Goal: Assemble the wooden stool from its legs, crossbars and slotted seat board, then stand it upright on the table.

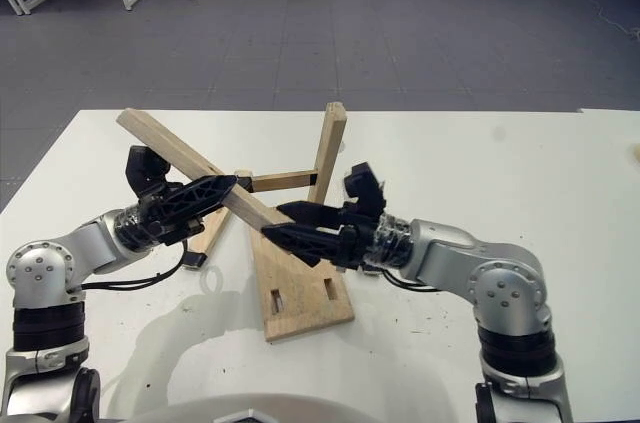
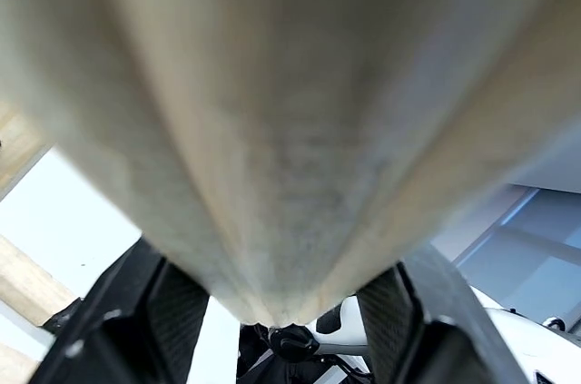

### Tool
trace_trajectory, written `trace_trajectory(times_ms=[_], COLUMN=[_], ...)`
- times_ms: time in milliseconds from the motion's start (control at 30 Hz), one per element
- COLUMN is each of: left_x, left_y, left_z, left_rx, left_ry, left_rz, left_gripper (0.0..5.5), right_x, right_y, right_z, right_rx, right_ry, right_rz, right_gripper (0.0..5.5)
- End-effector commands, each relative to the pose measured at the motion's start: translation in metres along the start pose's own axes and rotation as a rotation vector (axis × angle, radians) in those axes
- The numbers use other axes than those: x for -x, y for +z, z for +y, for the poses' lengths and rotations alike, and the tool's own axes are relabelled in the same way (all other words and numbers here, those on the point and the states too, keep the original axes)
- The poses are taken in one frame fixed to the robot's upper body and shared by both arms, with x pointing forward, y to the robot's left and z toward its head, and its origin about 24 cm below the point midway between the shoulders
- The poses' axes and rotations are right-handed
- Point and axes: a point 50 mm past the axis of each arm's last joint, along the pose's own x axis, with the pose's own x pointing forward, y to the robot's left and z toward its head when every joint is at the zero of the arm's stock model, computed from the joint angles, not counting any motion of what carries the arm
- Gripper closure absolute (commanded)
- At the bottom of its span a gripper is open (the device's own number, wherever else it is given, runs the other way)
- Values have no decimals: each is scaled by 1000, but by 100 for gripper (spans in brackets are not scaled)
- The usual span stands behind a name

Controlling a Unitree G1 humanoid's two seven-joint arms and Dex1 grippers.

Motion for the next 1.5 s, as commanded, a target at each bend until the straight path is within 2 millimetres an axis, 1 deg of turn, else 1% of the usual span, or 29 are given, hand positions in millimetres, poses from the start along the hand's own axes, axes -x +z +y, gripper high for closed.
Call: trace_trajectory(times_ms=[33,100,133,233,300,400,467,633,700,833,933,967,1033,1100,1167,1233,1300,1367,1500], left_x=[11,19,21,24,26,25,24,31,36,46,48,47,46,47,49,51,55,57,56], left_y=[2,3,5,11,14,12,8,-2,-3,3,6,6,5,5,4,0,-3,-1,1], left_z=[-1,0,-1,1,5,6,6,20,22,25,27,28,29,29,31,35,43,51,63], left_rx=[-76,-112,-134,-217,-294,-387,-425,-512,-526,-540,-548,-549,-547,-562,-590,-624,-676,-705,-738], left_ry=[75,130,145,206,270,307,303,377,390,410,423,424,422,431,450,457,474,487,471], left_rz=[-21,-36,-46,-77,-85,-54,-25,96,131,151,133,129,127,118,132,152,209,215,236], left_gripper=[344,344,344,344,344,344,344,344,344,344,344,344,344,344,344,344,344,344,344], right_x=[21,30,33,38,44,44,42,43,48,64,68,68,68,74,84,91,94,95,92], right_y=[12,-4,-18,-54,-75,-91,-98,-117,-116,-102,-96,-96,-102,-110,-111,-108,-104,-100,-96], right_z=[-8,-19,-21,-23,-27,-28,-30,-31,-31,-39,-46,-46,-45,-41,-42,-45,-48,-51,-55], right_rx=[50,89,95,74,110,185,173,129,137,193,223,226,223,201,198,211,225,240,257], right_ry=[-174,-388,-473,-637,-735,-765,-754,-721,-702,-703,-713,-713,-697,-670,-664,-667,-659,-650,-635], right_rz=[-42,50,110,239,342,439,436,467,484,525,530,529,553,602,645,669,679,685,684], right_gripper=[135,135,135,135,135,135,135,135,135,135,135,135,135,135,135,135,135,135,135])
